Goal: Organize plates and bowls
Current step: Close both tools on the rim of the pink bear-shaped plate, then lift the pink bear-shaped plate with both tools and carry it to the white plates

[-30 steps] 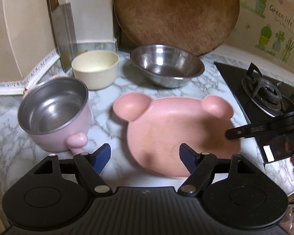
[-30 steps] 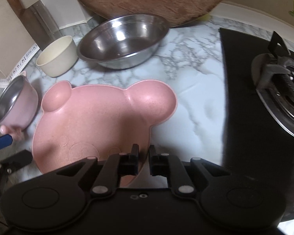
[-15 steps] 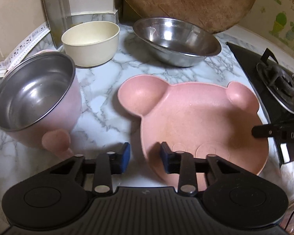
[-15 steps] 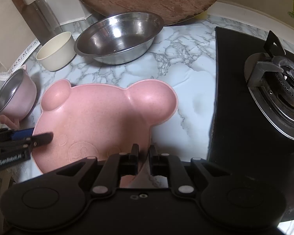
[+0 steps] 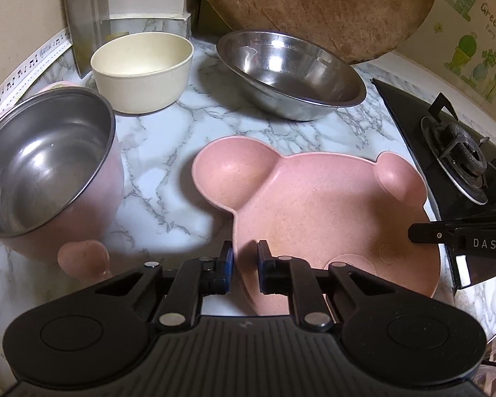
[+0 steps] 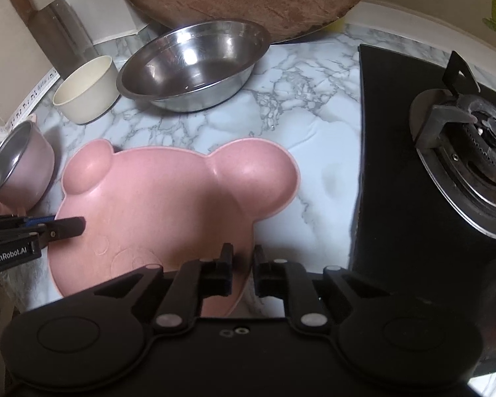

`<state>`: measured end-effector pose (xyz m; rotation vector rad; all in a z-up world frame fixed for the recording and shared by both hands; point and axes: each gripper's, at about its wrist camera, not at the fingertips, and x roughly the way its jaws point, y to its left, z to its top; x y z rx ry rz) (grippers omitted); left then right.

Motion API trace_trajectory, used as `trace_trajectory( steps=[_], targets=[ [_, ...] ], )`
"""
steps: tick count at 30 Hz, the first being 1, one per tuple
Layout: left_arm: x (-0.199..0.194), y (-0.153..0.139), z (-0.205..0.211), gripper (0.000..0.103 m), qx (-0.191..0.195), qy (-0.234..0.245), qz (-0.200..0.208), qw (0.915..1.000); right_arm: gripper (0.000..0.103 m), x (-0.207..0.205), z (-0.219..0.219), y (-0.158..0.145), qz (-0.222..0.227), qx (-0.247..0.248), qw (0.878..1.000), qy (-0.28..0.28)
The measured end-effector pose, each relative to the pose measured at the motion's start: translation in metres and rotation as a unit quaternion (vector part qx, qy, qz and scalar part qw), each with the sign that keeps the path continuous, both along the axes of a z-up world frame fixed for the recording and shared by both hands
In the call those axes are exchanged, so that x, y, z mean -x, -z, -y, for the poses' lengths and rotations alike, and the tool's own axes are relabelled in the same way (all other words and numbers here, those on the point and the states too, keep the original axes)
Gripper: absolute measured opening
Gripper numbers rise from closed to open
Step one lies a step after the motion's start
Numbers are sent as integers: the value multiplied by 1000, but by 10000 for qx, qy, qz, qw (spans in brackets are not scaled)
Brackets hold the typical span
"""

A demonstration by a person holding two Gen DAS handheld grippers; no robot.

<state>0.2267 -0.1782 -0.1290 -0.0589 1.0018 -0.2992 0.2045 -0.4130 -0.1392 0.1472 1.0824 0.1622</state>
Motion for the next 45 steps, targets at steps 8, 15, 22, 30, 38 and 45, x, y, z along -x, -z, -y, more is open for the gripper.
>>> trace_trajectory(
  steps=[8,15,22,30,38,45],
  targets=[
    [24,-25,-13,13,149,24,167,9997,12,18,-5,-23,198,19,9998,-22],
    [51,-55,-36,13,221,-60,322,9992,12,41,-24,-53,323,5,9994,-90],
    [83,-73,-73,13,298,-329,369,9983,11,58,-59,-84,520,20,9980,-350],
    [126,-95,-118,13,322,-674,641,9951,11,74,-103,-110,688,-56,9951,-705],
    [164,-112,-170,13,286,-1110,789,9903,11,92,-154,-126,834,-174,9888,-1222],
    [193,-113,-215,13,160,-1550,803,9845,11,100,-206,-127,838,-237,9809,-1739]
  ],
)
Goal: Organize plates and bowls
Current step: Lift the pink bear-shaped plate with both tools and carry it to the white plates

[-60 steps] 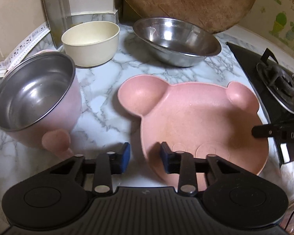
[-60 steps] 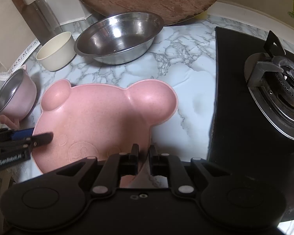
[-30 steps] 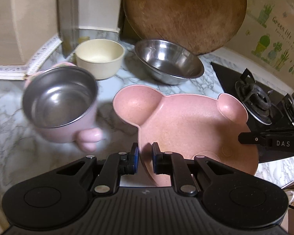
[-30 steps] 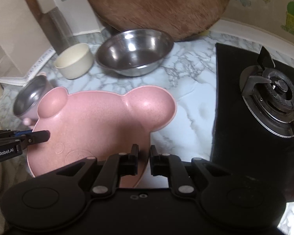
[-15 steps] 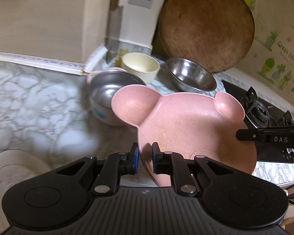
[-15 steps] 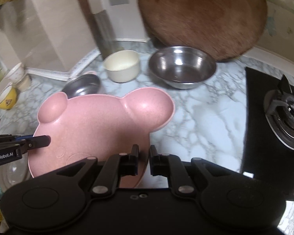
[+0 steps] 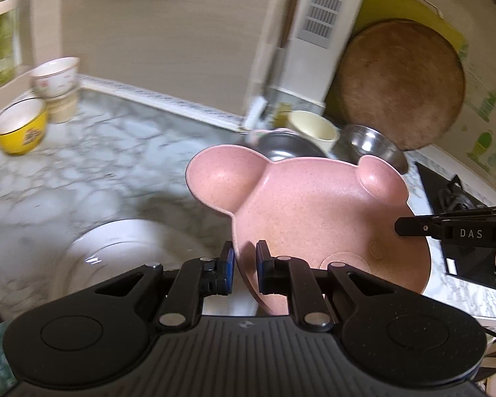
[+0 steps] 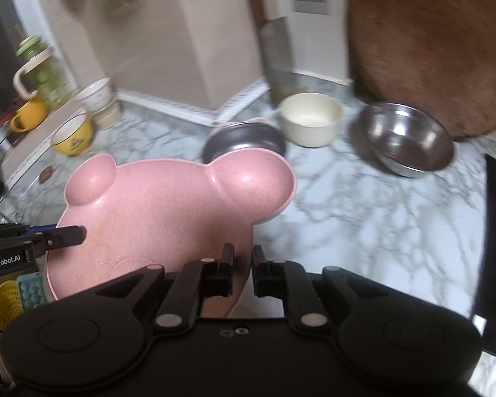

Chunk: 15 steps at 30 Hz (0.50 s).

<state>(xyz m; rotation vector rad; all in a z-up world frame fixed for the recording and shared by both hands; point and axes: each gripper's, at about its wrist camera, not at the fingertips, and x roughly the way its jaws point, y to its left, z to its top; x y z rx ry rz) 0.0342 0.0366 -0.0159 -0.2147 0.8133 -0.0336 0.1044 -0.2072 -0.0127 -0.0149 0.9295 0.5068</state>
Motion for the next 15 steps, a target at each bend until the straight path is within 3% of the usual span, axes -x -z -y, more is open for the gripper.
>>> trace_trajectory(
  steps=[15],
  targets=[
    [52,17,-88,12,-192,-1040,-242,9941,11,7,-120,16,-38,78,9948,-1012]
  ],
)
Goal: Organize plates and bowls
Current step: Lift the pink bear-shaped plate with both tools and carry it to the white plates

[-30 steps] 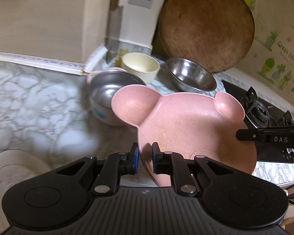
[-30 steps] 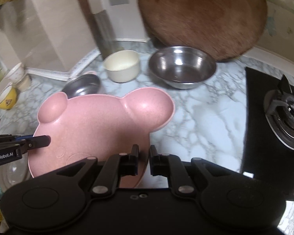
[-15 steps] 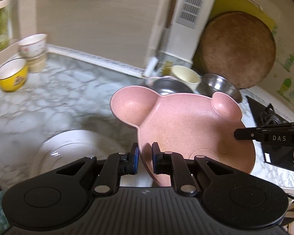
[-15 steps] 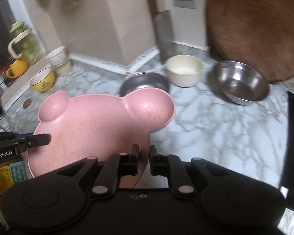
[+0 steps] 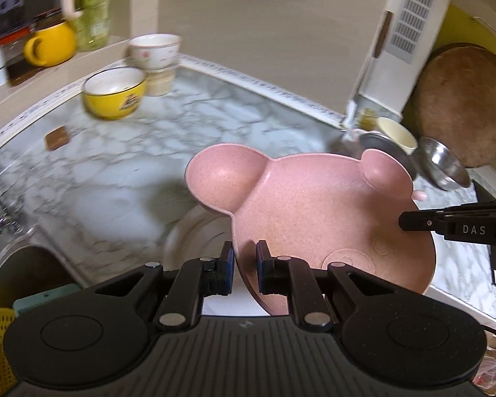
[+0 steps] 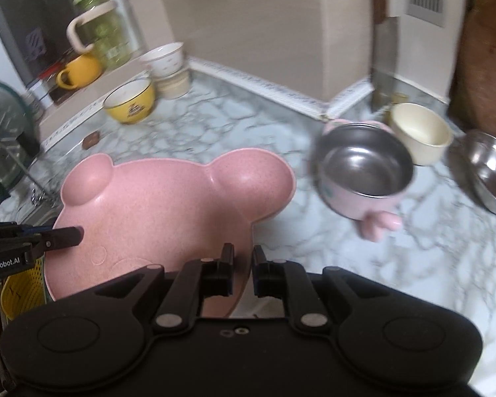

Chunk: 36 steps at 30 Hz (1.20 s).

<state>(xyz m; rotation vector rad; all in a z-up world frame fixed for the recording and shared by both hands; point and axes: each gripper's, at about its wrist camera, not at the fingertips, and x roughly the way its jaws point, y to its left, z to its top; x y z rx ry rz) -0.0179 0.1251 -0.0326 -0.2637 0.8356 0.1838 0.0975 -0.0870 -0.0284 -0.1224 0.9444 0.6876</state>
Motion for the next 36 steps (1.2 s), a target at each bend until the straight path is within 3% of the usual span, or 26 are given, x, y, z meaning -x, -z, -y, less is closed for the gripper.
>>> trace_trajectory(
  steps=[14,36],
  targets=[
    [0,34,-43,12,101,-475,-410,9980,11,-10,-57,40,-266,107,9986,-445],
    [-22,60,-54,13,115,-524,-583,9969,11,-25,-75,61,-251,265,9983,-454]
  ],
)
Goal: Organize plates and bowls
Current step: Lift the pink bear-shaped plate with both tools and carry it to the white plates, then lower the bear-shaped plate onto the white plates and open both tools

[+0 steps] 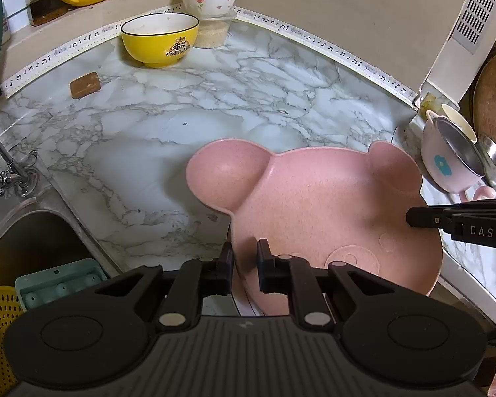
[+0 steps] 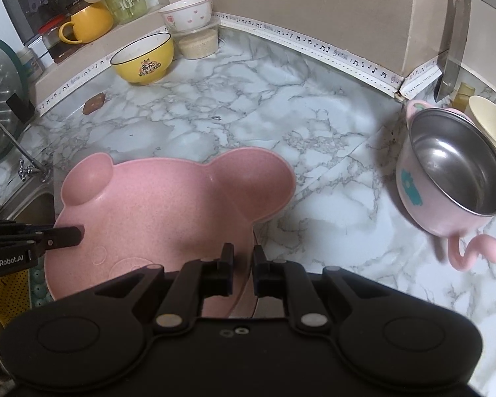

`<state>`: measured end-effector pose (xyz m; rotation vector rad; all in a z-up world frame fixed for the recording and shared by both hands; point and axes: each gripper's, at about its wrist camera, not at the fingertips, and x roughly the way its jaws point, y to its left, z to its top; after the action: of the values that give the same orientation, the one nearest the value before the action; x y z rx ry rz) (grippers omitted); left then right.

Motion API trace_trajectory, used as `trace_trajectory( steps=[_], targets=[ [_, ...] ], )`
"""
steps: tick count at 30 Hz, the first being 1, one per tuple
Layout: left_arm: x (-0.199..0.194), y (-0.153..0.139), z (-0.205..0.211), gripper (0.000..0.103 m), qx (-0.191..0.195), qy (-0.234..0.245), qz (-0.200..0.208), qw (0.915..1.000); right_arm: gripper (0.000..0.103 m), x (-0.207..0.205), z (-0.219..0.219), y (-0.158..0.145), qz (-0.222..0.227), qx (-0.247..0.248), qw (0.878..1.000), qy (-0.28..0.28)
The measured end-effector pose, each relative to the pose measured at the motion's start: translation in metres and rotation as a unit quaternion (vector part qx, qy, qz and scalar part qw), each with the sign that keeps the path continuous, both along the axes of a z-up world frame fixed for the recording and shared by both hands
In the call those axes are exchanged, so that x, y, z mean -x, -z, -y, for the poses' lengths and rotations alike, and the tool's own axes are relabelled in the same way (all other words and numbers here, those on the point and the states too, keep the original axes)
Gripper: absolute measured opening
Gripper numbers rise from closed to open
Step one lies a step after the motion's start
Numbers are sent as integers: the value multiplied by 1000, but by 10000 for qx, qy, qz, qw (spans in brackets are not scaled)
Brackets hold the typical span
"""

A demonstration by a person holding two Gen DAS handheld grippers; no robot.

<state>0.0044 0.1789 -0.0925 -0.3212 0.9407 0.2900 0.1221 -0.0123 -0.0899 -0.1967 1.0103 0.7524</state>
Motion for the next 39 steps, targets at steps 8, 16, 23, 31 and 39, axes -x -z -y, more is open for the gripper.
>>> trace_trajectory(
  steps=[8,16,23,31,39],
  targets=[
    [-2,3,4,13,-103,182,-41,9998,13,1,-4,4,170,206,9996,2],
    [1,0,5,14,-386,310,-181,9986,23,1,-3,6,203,305,9993,10],
    [8,-4,0,14,-384,315,-186,9986,27,2,1,5,162,321,9994,6],
    [16,-19,6,14,-413,348,2,9985,36,13,11,-10,128,134,9998,-87],
    [17,-47,29,32,-388,586,394,9967,52,27,25,-37,307,-170,9992,-188]
  ],
)
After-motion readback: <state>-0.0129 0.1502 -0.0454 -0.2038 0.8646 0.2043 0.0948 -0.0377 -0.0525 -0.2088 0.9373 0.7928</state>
